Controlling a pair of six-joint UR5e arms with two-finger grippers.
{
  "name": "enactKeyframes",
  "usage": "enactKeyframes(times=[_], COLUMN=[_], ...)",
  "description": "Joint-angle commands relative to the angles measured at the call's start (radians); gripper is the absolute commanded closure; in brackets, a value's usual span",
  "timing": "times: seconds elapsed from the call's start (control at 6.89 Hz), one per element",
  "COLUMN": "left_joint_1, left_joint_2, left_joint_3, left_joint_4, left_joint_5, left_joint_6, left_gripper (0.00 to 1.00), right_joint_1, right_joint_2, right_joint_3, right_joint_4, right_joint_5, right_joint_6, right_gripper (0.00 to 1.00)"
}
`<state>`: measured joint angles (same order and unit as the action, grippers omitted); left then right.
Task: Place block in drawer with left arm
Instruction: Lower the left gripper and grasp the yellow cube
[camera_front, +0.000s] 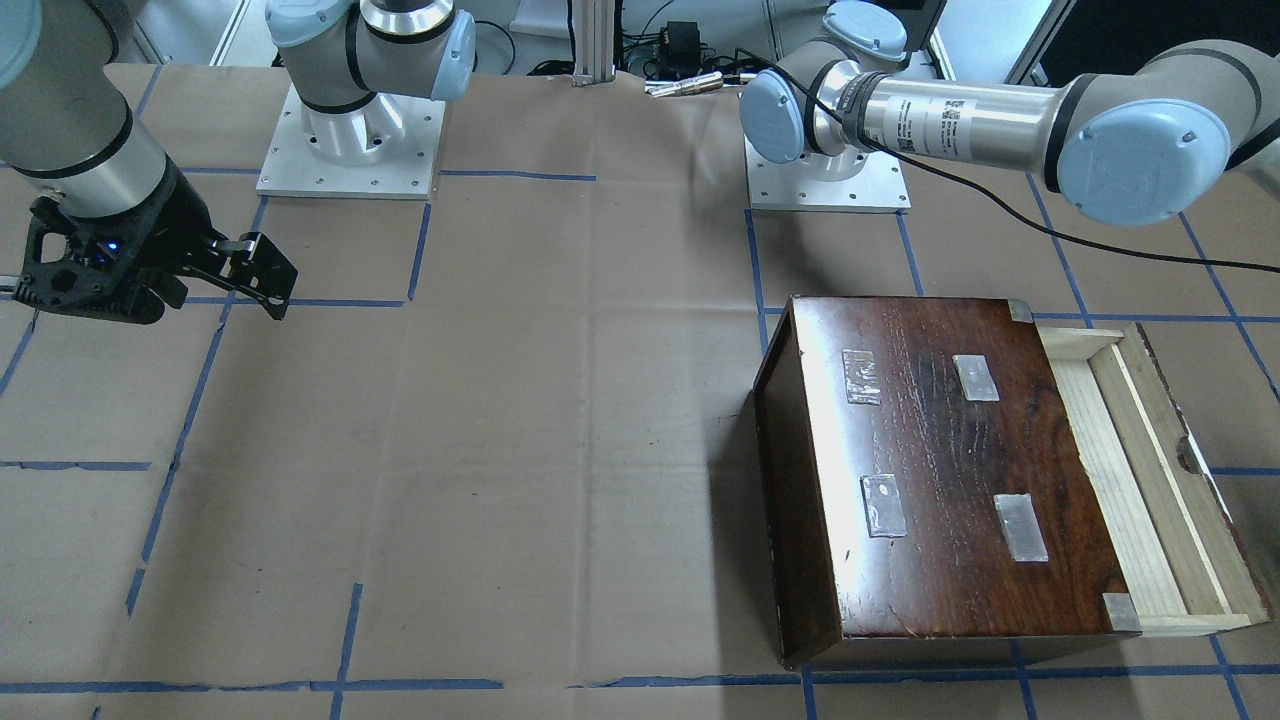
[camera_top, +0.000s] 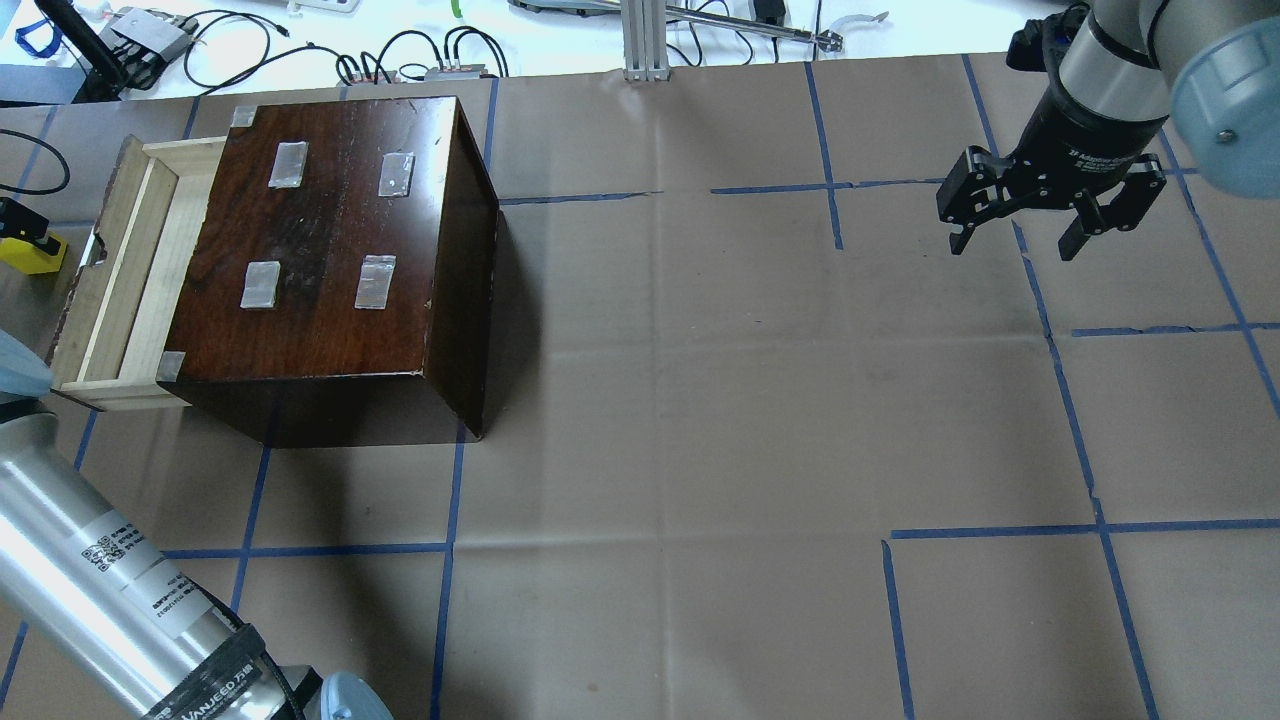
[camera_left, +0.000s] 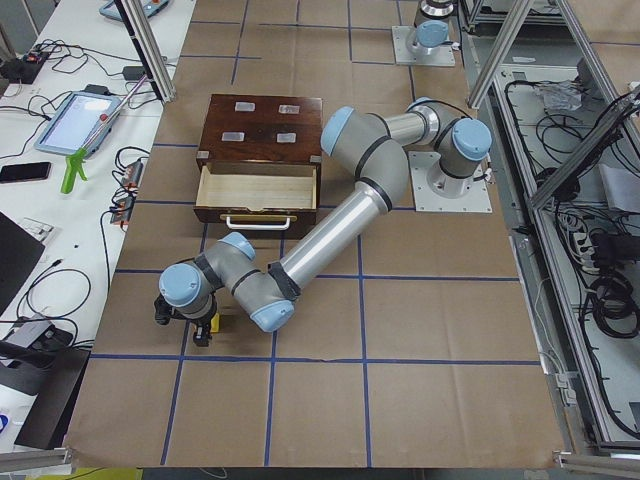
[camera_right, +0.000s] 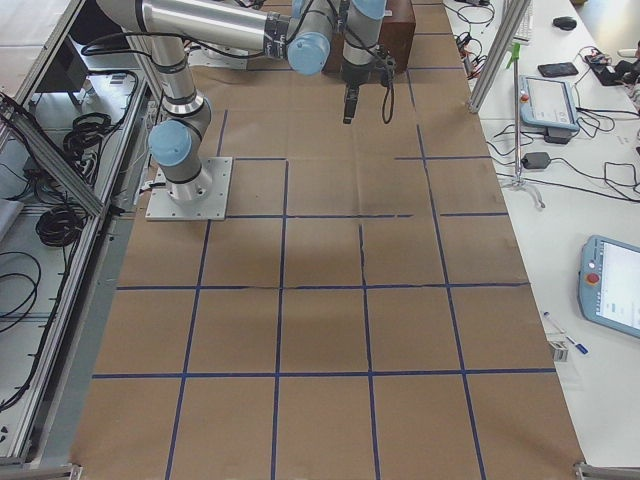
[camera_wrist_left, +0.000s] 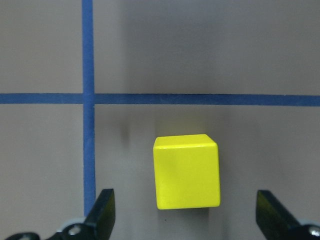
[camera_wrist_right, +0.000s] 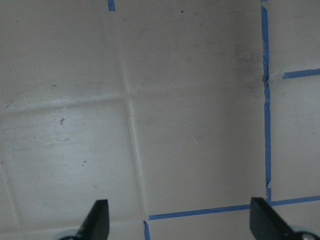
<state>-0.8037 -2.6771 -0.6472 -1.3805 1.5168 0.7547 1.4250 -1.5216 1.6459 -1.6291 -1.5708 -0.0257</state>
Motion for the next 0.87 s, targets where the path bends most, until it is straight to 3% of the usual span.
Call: enactKeyframes(times=[0.0, 0.15, 0.29, 0.44, 0.73], left_joint_1=[-0.002, -0.002, -0.002, -0.002, 0.000], left_joint_2=[-0.013, -0.013, -0.009, 0.008, 0.119], left_joint_3=[0.009, 0.009, 0.009, 0.009, -0.015], left_joint_4=[0.008, 0.009, 0.009, 0.009, -0.082], left_joint_5=[-0.004, -0.007, -0.007, -0.003, -0.004], left_joint_6=[0.000, 0.000, 0.000, 0.000, 0.000], left_gripper=[0.22, 0.44, 0.59, 0.65, 0.66], right_joint_1=[0.000, 0.000, 0.000, 0.000, 0.000], right_joint_2=[0.000, 0.000, 0.000, 0.000, 0.001], right_joint_3=[0.000, 0.000, 0.000, 0.000, 0.000], right_joint_4=[0.000, 0.000, 0.000, 0.000, 0.000], right_joint_5=[0.000, 0.000, 0.000, 0.000, 0.000], right_joint_6=[0.000, 0.001, 0.000, 0.000, 0.001], right_gripper=[0.00, 0.00, 0.00, 0.00, 0.00])
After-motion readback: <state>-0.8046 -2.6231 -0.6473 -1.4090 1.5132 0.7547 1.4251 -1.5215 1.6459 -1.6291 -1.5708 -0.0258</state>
